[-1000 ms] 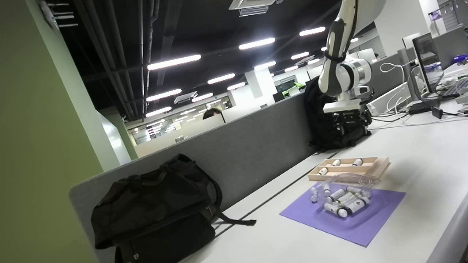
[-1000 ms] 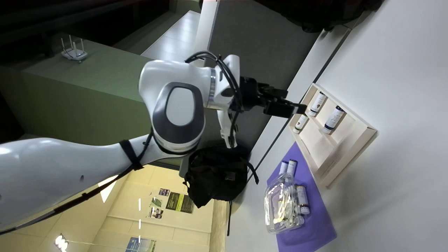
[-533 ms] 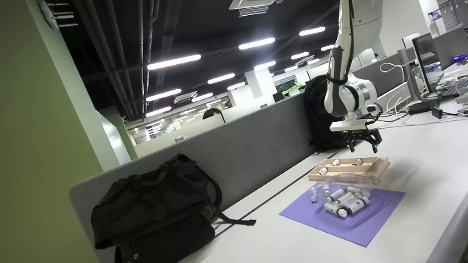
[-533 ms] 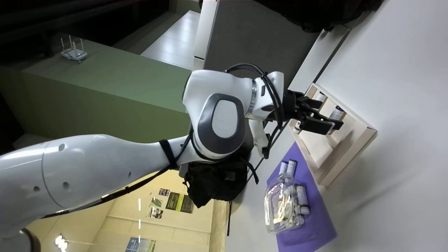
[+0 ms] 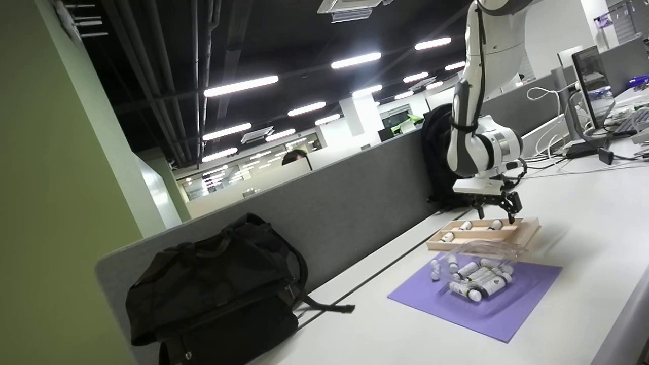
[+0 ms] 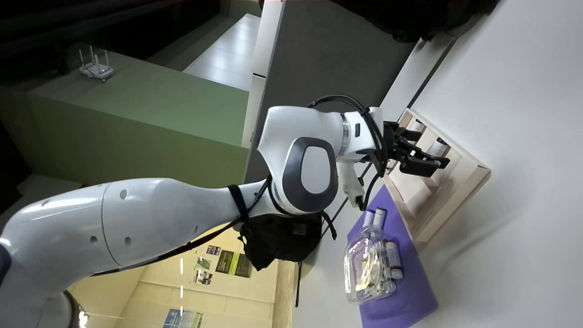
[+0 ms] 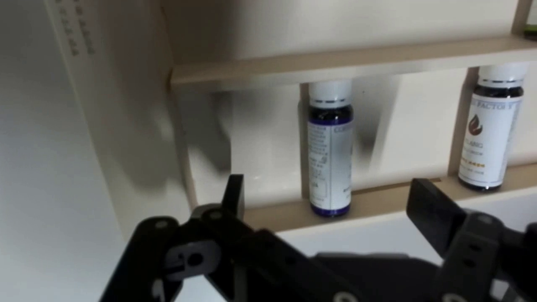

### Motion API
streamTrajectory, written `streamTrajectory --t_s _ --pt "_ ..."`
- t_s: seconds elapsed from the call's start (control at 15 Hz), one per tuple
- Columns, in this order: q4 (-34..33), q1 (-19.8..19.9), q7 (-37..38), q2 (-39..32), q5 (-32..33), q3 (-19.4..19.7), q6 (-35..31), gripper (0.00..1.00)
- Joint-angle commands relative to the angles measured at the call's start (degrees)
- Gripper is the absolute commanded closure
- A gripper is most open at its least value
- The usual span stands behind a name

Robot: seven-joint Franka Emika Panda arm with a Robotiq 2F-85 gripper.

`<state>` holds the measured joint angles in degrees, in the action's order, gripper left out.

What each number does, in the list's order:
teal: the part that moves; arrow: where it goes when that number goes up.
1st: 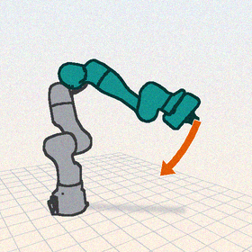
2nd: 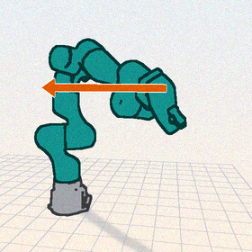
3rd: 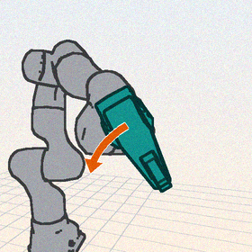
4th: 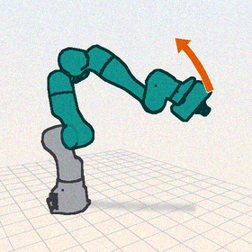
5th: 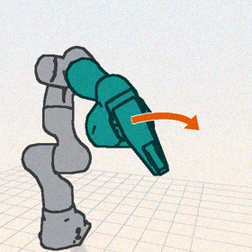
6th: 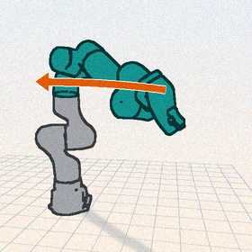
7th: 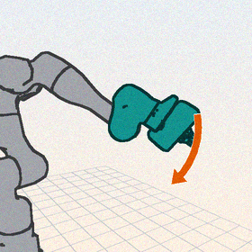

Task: Remove the bottle from the top right part of the segment tray and put it on the table

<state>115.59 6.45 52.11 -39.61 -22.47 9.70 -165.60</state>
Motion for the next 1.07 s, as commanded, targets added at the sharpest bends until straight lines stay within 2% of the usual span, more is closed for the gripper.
streamTrajectory --t_s 0.0,0.33,0.73,0.93,1.0 --pt "-2.08 1.46 -1.27 -1.4 -1.29 -1.94 1.9 0.19" --pt "-2.03 1.76 -2.46 -1.65 -1.31 -2.64 2.91 0.5" --pt "-2.67 1.24 -1.9 0.33 -0.59 -0.87 7.13 0.87" --pt "-3.19 1.77 -2.51 3.82 0.61 0.05 15.89 0.89" --pt "-2.98 3.27 -4.32 6.33 1.08 -0.83 21.65 0.89"
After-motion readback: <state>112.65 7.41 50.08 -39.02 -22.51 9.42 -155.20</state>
